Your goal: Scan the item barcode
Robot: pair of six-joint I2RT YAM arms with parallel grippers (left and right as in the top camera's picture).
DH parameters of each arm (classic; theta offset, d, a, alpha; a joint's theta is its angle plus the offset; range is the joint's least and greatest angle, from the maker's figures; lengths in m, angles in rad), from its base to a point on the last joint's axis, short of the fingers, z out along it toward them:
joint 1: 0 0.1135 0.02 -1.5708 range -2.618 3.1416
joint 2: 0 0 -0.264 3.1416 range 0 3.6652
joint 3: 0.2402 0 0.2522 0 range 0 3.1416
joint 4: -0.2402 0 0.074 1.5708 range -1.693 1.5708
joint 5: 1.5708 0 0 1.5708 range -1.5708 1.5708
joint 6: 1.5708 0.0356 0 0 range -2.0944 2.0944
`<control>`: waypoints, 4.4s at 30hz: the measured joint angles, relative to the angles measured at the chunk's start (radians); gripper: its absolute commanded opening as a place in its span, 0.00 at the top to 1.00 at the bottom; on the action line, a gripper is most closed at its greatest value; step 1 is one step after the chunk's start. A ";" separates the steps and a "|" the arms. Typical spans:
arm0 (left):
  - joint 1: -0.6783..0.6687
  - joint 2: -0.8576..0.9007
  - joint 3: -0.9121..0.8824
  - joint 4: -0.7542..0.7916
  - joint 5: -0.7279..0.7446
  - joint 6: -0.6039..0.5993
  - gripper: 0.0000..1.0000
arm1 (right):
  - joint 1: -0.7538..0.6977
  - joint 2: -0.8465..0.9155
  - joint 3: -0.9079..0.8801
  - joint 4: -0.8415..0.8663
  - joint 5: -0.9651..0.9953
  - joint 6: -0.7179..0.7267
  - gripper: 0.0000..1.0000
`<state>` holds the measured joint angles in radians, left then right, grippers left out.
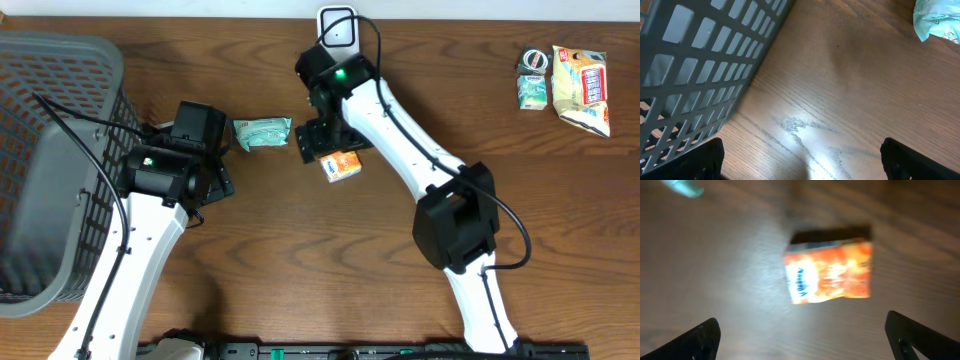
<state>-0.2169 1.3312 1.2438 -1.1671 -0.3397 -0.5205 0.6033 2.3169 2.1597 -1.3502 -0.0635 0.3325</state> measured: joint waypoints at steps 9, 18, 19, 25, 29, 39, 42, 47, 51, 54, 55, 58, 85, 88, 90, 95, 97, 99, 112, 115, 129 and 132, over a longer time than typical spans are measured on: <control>0.000 0.000 0.000 0.000 0.000 0.000 0.02 | 0.090 0.000 -0.009 0.034 -0.042 0.010 0.01; 0.000 0.000 0.000 0.000 0.000 0.000 0.02 | 0.138 0.000 -0.009 0.105 -0.045 0.146 0.01; 0.000 0.000 0.000 0.000 0.000 0.000 0.02 | 0.138 0.000 -0.009 0.105 -0.040 0.166 0.01; 0.000 0.000 0.000 0.000 0.000 0.000 0.02 | 0.132 0.000 -0.010 0.055 0.080 0.303 0.01; 0.000 0.000 0.000 0.000 0.000 0.000 0.02 | 0.104 0.000 -0.010 0.031 0.160 0.420 0.01; 0.000 0.000 0.000 0.000 0.000 0.000 0.02 | -0.035 0.000 -0.012 0.019 0.087 0.502 0.01; 0.000 0.000 0.000 0.000 0.000 0.000 0.03 | -0.055 0.000 -0.033 0.019 0.061 0.536 0.01; 0.000 0.000 0.000 0.000 0.000 0.000 0.02 | -0.062 0.000 -0.145 0.061 0.035 0.627 0.01; 0.000 0.000 0.000 0.000 0.000 0.000 0.02 | -0.063 0.000 -0.246 0.145 -0.010 0.669 0.01; 0.000 0.000 0.000 0.000 0.000 0.000 0.02 | -0.063 -0.001 -0.292 0.204 -0.051 0.682 0.05; 0.000 0.000 0.000 0.000 0.000 0.000 0.02 | -0.065 -0.003 -0.301 0.220 -0.062 0.685 0.07; 0.000 0.000 0.000 0.000 0.000 0.000 0.03 | -0.069 -0.009 -0.325 0.263 -0.097 0.679 0.13; 0.000 0.000 0.000 0.000 0.000 0.000 0.02 | -0.158 -0.196 -0.333 0.245 -0.038 0.125 0.01; 0.000 0.000 0.000 0.000 0.000 0.000 0.02 | -0.162 -0.248 -0.317 0.191 -0.034 0.106 0.01; 0.000 0.000 0.000 0.000 0.000 0.000 0.02 | -0.156 -0.255 -0.315 0.153 -0.033 0.102 0.01; 0.000 0.000 0.000 0.000 0.000 0.000 0.02 | -0.113 -0.246 -0.363 0.123 -0.037 0.094 0.18; 0.000 0.000 0.000 0.000 0.000 0.000 0.03 | -0.089 -0.245 -0.388 0.121 -0.037 0.082 0.35; 0.000 0.000 0.000 0.000 0.000 0.000 0.03 | -0.046 -0.243 -0.418 0.120 -0.028 0.062 0.49; 0.000 0.000 0.000 0.000 0.000 0.000 0.02 | 0.005 -0.242 -0.580 0.280 0.042 0.169 0.99; 0.000 0.000 0.000 0.000 0.000 0.000 0.02 | 0.003 -0.238 -0.622 0.328 0.043 0.188 0.99; 0.000 0.000 0.000 0.000 0.000 0.000 0.02 | -0.093 -0.233 -0.642 0.549 0.071 0.200 0.86; 0.000 0.000 0.000 0.000 0.000 0.000 0.02 | -0.114 -0.233 -0.642 0.640 0.071 0.192 0.82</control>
<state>-0.2169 1.3312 1.2438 -1.1671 -0.3397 -0.5205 0.4892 2.0834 1.5173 -0.7101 0.0078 0.5240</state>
